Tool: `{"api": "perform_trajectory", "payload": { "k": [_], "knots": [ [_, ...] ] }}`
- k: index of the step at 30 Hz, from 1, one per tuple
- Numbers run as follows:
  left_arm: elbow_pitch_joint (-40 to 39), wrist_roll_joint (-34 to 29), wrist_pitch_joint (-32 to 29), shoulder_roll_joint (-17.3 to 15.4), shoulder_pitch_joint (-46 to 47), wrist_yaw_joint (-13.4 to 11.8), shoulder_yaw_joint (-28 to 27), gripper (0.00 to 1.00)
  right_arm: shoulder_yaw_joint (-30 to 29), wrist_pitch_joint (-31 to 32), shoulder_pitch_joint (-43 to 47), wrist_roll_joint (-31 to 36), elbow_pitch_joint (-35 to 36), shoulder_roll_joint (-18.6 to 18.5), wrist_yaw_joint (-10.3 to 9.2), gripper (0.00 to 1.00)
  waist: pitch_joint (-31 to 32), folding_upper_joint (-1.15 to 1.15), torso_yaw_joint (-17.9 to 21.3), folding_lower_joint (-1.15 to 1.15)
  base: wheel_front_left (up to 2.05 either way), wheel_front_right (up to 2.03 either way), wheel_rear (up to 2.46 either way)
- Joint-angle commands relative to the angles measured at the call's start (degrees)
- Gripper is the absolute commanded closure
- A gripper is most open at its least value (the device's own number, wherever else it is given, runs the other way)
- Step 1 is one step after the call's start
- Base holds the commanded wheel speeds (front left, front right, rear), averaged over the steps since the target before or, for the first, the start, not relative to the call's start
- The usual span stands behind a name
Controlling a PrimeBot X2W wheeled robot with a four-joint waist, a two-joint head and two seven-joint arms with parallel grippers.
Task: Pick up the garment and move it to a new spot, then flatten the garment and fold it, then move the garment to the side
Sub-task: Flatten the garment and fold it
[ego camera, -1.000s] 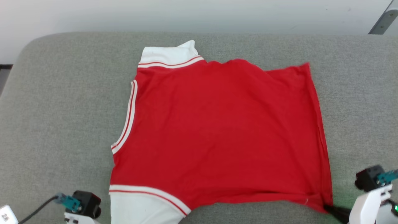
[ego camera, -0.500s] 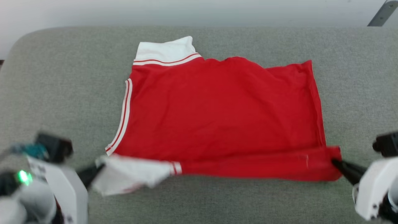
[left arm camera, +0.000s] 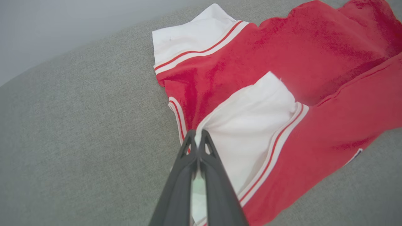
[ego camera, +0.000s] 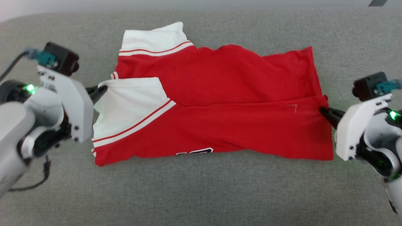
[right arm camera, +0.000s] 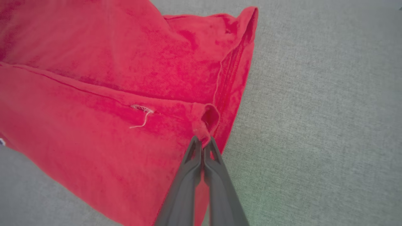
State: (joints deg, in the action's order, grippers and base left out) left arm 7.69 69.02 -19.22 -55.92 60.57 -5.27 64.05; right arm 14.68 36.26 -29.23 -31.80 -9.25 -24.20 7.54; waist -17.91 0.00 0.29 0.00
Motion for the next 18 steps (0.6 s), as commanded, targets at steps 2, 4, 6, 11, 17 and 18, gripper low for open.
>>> {"api": "perform_trajectory", "payload": {
  "k": [2, 4, 6, 11, 17, 18],
  "knots": [
    [7.2, 0.4, -1.3, 4.0, 1.7, 3.1, 0.9, 1.00, 2.9, -2.1, -3.8, 0.2, -5.0, 0.6, -0.11, 1.00, -1.4, 0.00, 0.7, 0.00, 0.00, 0.00, 0.00],
    [12.4, 0.9, -2.2, 6.4, 2.3, 4.9, 1.5, 1.00, 4.5, -3.6, -5.9, -0.1, -8.5, 1.1, -0.11, 1.00, -1.8, 0.00, 0.9, 0.00, 0.00, 0.00, 0.00],
    [16.7, 1.1, -3.0, 8.7, 2.6, 6.7, 2.0, 1.00, 6.3, -4.7, -7.7, -0.3, -11.7, 1.4, -0.11, 1.00, -2.2, 0.00, 1.0, 0.00, 0.00, 0.00, 0.00],
    [25.9, 2.9, -4.9, 13.2, 2.2, 9.6, 3.1, 1.00, 10.0, -6.9, -10.8, -1.8, -17.5, 2.6, -0.11, 1.00, -2.5, 0.00, 1.3, 0.00, 0.00, 0.00, 0.00],
    [32.3, 4.6, -5.6, 16.0, 2.1, 11.4, 3.1, 0.60, 12.4, -8.5, -13.0, -3.2, -21.4, 2.9, -0.11, 0.81, -2.3, 0.00, 1.3, 0.00, 0.00, 0.00, 0.00],
    [33.3, 4.7, -5.4, 16.3, 2.4, 11.7, 3.0, 0.44, 12.7, -8.8, -13.4, -3.5, -22.0, 2.8, -0.11, 0.63, -2.2, 0.00, 1.3, 0.00, 0.00, 0.00, 0.00]
  ]
}}
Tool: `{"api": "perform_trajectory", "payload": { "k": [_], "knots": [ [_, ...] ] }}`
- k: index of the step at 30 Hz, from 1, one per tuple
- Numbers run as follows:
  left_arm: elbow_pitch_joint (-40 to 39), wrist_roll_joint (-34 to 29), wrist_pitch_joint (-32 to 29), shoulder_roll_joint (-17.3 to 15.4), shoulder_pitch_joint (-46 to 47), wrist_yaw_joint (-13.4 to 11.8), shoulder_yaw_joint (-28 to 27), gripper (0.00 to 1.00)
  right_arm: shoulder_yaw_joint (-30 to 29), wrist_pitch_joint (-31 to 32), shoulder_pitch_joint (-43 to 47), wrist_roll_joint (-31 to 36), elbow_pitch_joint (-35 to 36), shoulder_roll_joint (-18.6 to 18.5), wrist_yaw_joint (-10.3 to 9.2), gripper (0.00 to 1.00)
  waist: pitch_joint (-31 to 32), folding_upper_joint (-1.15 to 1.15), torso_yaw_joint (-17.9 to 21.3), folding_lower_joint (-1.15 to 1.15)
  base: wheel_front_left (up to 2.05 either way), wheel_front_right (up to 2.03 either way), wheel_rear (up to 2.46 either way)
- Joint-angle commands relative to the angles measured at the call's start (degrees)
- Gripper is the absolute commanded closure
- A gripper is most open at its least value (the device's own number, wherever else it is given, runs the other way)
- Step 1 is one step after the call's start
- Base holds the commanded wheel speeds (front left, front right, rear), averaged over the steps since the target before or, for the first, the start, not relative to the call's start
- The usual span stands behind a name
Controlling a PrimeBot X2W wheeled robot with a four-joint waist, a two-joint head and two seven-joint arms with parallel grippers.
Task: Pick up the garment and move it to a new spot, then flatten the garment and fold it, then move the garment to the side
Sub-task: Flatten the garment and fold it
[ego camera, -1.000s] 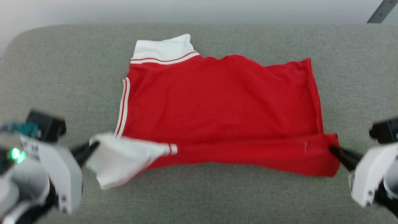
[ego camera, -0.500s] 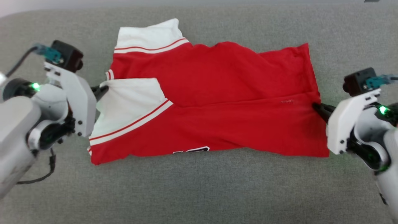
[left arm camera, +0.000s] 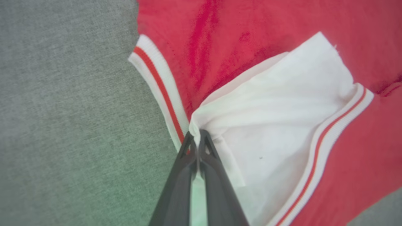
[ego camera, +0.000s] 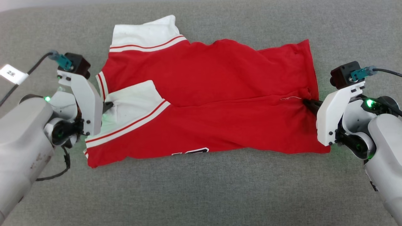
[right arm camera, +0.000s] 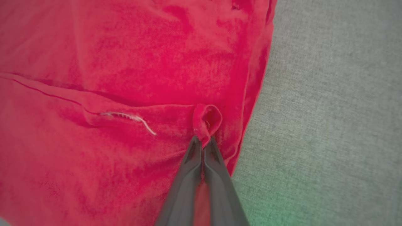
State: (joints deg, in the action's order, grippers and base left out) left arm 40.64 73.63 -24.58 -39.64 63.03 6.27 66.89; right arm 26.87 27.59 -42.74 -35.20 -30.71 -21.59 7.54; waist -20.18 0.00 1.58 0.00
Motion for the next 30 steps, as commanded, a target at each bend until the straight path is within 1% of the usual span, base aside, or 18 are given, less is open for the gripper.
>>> {"api": "perform_trajectory", "payload": {
  "k": [1, 2, 3, 4, 9, 13, 14, 17, 20, 22, 25, 28, 30],
  "knots": [
    [1.1, 0.4, 0.0, 0.3, 0.1, 0.2, 0.0, 0.15, 0.8, -0.3, -0.2, -0.2, -0.9, 0.0, -0.11, 0.55, 0.2, 0.00, -0.1, 0.00, 0.00, 0.00, 0.00],
    [1.7, 0.5, -0.3, 0.5, 0.2, 0.4, 0.1, 0.00, 0.9, -0.6, -0.6, -0.4, -1.3, -0.2, -0.11, 0.44, 0.5, 0.00, -0.1, 0.00, 0.00, 0.00, 0.00],
    [2.2, 0.4, -0.4, 0.5, 0.6, 0.6, 0.1, 0.00, 1.0, -0.7, -0.9, -0.7, -1.6, -0.3, -0.11, 0.12, 0.7, 0.00, -0.2, 0.00, 0.00, 0.00, 0.00],
    [2.6, 0.7, -0.5, 0.6, 0.9, 0.7, -0.1, 0.00, 1.1, -0.6, -1.0, -0.9, -1.9, -0.5, -0.11, 0.00, 1.0, 0.00, -0.3, 0.00, 0.00, 0.00, 0.00],
    [2.7, 1.2, -1.0, 0.4, 1.5, 0.8, -0.4, 0.00, 1.2, -2.3, -0.5, -1.9, -0.1, -1.5, -0.11, 0.00, 2.8, 0.00, -0.9, 0.00, 0.00, 0.00, 0.00],
    [1.0, 1.6, -2.1, -0.8, 1.0, -0.7, -0.4, 0.00, -0.5, -5.9, 1.3, -1.2, 2.7, -2.9, -0.11, 0.00, 4.2, 0.00, -1.5, 0.00, 0.00, 0.00, 0.00],
    [0.3, 1.9, -2.7, -1.3, 0.6, -1.5, -0.5, 0.00, -0.9, -7.2, 1.6, -0.6, 3.7, -3.2, -0.11, 0.00, 4.4, 0.00, -1.5, 0.00, 0.00, 0.00, 0.00],
    [-2.7, 3.4, -5.4, -2.7, -1.0, -4.2, -0.4, 0.00, -4.4, -12.4, 3.8, 1.0, 6.4, -3.3, -0.12, 0.00, 5.2, 0.00, -1.9, 0.00, 0.00, 0.00, 0.00],
    [-7.4, 5.7, -8.8, -4.2, -2.7, -8.1, -0.6, 0.00, -8.8, -17.7, 6.3, 3.9, 9.2, -1.9, -0.12, 0.00, 5.6, 0.00, -1.9, 0.00, 0.00, 0.00, 0.00],
    [-10.8, 6.7, -11.1, -5.7, -4.0, -11.2, -0.2, 0.00, -11.9, -20.5, 8.2, 6.4, 11.3, -0.9, -0.12, 0.00, 5.8, 0.00, -1.8, 0.00, 0.00, 0.00, 0.00],
    [-16.2, 8.3, -13.4, -7.6, -5.6, -15.3, -0.3, 0.00, -16.4, -23.0, 11.3, 9.8, 15.1, 1.4, -0.12, 0.00, 5.9, 0.00, -1.5, 0.00, 0.00, 0.00, 0.00],
    [-20.0, 9.4, -15.1, -9.9, -7.6, -19.0, 0.1, 0.00, -20.4, -23.8, 14.1, 12.6, 19.6, 4.3, -0.12, 0.00, 5.9, 0.00, -0.8, 0.00, 0.00, 0.00, 0.00],
    [-21.8, 10.3, -15.6, -10.8, -8.7, -20.6, 0.1, 0.00, -22.6, -23.7, 15.6, 14.1, 22.6, 5.9, -0.12, 0.00, 5.6, 0.00, -0.2, 0.00, 0.00, 0.00, 0.00]
  ]
}}
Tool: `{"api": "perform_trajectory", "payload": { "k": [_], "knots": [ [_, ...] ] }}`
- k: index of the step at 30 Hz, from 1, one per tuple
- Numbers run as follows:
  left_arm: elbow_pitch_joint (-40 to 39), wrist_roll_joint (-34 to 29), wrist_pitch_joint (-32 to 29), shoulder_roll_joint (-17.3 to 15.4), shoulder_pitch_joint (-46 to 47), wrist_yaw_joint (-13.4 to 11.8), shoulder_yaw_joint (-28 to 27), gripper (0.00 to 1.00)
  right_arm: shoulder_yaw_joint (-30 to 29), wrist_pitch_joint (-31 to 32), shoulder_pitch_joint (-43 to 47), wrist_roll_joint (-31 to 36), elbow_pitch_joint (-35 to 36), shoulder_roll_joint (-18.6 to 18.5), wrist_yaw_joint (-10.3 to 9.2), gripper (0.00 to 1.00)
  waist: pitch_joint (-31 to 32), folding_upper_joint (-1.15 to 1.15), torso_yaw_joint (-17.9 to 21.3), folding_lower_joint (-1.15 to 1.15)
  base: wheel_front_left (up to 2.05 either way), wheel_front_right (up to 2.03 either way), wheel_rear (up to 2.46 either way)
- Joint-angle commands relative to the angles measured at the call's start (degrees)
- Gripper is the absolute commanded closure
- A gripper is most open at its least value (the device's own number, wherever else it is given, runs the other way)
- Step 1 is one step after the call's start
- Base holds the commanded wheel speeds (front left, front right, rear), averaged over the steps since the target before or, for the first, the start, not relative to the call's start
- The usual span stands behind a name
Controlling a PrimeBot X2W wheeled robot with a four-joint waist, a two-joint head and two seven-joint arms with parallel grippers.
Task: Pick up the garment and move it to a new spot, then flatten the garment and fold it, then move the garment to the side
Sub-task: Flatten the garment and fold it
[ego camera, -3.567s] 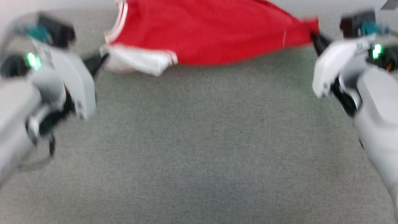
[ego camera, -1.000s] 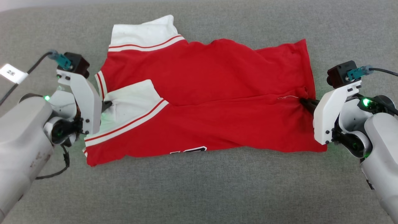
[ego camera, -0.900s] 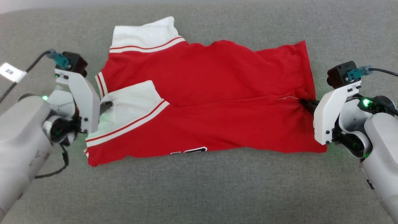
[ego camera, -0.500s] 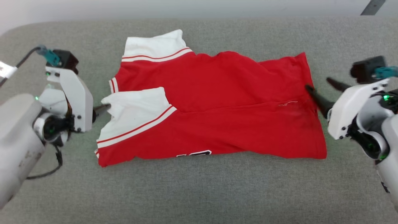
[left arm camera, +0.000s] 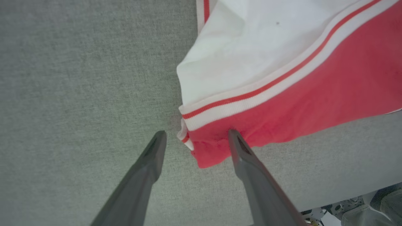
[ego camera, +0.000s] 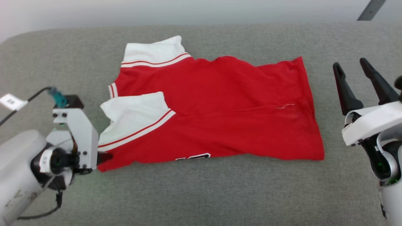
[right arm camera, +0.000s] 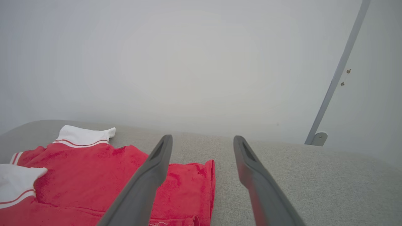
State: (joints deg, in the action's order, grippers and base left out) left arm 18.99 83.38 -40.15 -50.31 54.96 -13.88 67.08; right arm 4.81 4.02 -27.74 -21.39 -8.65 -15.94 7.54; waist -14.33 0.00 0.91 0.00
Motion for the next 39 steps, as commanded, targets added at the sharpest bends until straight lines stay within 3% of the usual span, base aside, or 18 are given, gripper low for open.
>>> {"api": "perform_trajectory", "payload": {
  "k": [1, 6, 10, 11, 12, 13, 19, 25, 36, 37, 38, 39],
  "knots": [
    [-0.7, 1.2, 0.0, -0.5, -1.2, -1.1, -0.4, 0.00, -1.6, 0.2, 1.4, 0.9, 2.2, 1.1, -0.12, 0.00, -0.4, 0.00, 0.8, 0.00, 0.00, 0.00, 0.00],
    [0.2, 2.7, 1.2, -1.1, -3.7, -2.1, -1.0, 0.00, -4.5, 2.5, 4.8, 3.3, 9.5, 4.2, -0.12, 0.00, -1.5, 0.00, 2.3, 0.00, 0.00, 0.00, 0.00],
    [3.3, 5.2, 1.5, 0.7, -6.5, -1.5, -1.1, 0.00, -6.1, 5.1, 7.4, 3.8, 13.7, 6.4, -0.12, 0.00, -2.1, 0.00, 3.3, 0.00, 0.00, 0.00, 0.00],
    [3.9, 5.7, 1.7, 1.4, -7.0, -1.0, -1.3, 0.49, -6.3, 6.4, 8.3, 3.5, 14.2, 6.9, -0.12, 0.00, -2.1, 0.00, 3.4, 0.00, 0.00, 0.00, 0.00],
    [4.7, 6.2, 2.2, 2.0, -7.6, -0.5, -1.5, 0.85, -6.4, 7.7, 9.2, 3.4, 15.1, 7.0, -0.11, 0.00, -2.2, 0.00, 3.5, 0.00, 0.00, 0.00, 0.00],
    [5.5, 6.3, 2.3, 2.5, -8.0, -0.1, -1.4, 1.00, -6.7, 9.1, 9.8, 3.2, 15.8, 7.3, -0.12, 0.00, -2.2, 0.00, 3.5, 0.00, 0.00, 0.00, 0.00],
    [8.0, 7.0, 2.0, 4.7, -9.2, 2.5, -1.0, 1.00, -7.2, 20.5, 14.0, 1.9, 17.1, 7.8, -0.11, 0.00, -2.3, 0.00, 3.5, 0.00, 0.00, 0.00, 0.00],
    [9.2, 6.4, 2.3, 6.6, -8.6, 4.3, -0.6, 1.00, -7.6, 29.8, 14.1, 1.5, 13.0, 8.6, -0.11, 0.00, -3.0, 0.00, 2.4, 0.00, 0.00, 0.00, 0.00],
    [11.4, 5.4, 2.2, 9.4, -7.8, 6.9, -0.1, 1.00, -5.5, 36.9, 9.3, 2.6, -0.4, 8.6, -0.11, 0.02, -4.3, 0.00, -0.3, 0.00, 0.00, 0.00, 0.00],
    [11.6, 5.3, 2.2, 9.5, -7.7, 7.2, -0.1, 1.00, -5.3, 37.4, 9.1, 2.6, -1.8, 8.7, -0.11, 0.54, -4.3, 0.00, -0.5, 0.00, 0.00, 0.00, 0.00],
    [11.8, 5.3, 2.3, 9.6, -7.5, 7.3, -0.2, 1.00, -5.1, 37.7, 8.7, 2.9, -2.9, 8.6, -0.11, 1.00, -4.4, 0.00, -0.6, 0.00, 0.00, 0.00, 0.00],
    [11.9, 5.2, 2.3, 9.7, -7.4, 7.6, -0.2, 1.00, -4.9, 37.7, 8.3, 3.1, -3.7, 8.5, -0.11, 1.00, -4.4, 0.00, -0.8, 0.00, 0.00, 0.00, 0.00]
  ]
}}
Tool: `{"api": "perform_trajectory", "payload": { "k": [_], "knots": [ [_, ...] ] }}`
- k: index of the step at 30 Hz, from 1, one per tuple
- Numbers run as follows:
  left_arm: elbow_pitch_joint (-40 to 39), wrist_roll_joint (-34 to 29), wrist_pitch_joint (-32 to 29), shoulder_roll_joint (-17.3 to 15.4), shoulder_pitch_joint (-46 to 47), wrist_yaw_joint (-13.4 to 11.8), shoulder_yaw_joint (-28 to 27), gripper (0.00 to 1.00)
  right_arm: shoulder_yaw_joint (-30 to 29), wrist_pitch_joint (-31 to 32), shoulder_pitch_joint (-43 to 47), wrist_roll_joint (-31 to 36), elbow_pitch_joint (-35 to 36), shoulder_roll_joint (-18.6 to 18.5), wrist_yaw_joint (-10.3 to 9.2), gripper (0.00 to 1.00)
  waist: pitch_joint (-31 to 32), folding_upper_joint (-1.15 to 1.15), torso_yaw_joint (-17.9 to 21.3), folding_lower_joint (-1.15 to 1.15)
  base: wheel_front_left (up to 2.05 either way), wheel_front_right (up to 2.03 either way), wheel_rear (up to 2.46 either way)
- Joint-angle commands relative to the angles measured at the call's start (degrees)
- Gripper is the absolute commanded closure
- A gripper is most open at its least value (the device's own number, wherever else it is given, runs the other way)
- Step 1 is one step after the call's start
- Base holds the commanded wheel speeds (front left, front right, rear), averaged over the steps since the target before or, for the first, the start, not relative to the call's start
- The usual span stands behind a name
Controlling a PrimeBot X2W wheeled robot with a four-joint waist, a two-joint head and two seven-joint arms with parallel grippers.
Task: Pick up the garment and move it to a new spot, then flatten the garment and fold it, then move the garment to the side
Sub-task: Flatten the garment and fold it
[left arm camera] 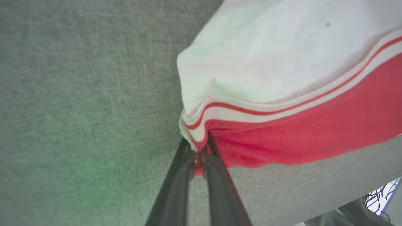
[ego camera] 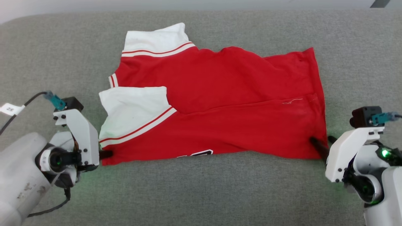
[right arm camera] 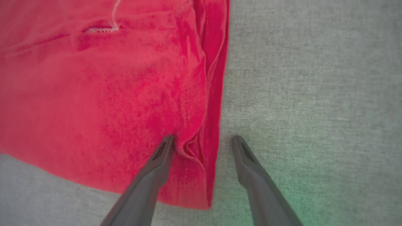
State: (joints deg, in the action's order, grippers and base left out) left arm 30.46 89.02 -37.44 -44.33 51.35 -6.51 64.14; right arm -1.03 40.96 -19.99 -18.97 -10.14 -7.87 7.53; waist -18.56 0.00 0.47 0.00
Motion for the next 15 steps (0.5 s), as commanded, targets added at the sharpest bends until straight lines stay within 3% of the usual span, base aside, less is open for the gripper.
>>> {"api": "perform_trajectory", "payload": {
  "k": [1, 8, 15],
  "knots": [
    [0.7, -0.4, -0.4, 3.8, -3.7, 0.4, 2.7, 1.00, 0.8, 0.9, 0.3, 0.5, -3.0, 0.5, -0.10, 1.00, -0.1, 0.00, -0.5, 0.00, 0.00, 0.00, 0.00],
    [0.6, -0.8, -0.2, 2.3, -3.5, 2.3, 2.3, 1.00, 0.1, 1.3, -2.1, 0.6, -2.9, -1.8, -0.12, 1.00, 0.6, 0.00, -0.8, 0.00, 0.00, 0.00, 0.00],
    [-3.6, -1.7, -1.1, -2.1, -1.9, 1.2, 1.7, 1.00, 0.8, 5.3, -1.2, -2.6, 2.1, -4.7, -0.11, 1.00, 1.9, 0.00, -0.9, 0.00, 0.00, 0.00, 0.00]
  ]
}}
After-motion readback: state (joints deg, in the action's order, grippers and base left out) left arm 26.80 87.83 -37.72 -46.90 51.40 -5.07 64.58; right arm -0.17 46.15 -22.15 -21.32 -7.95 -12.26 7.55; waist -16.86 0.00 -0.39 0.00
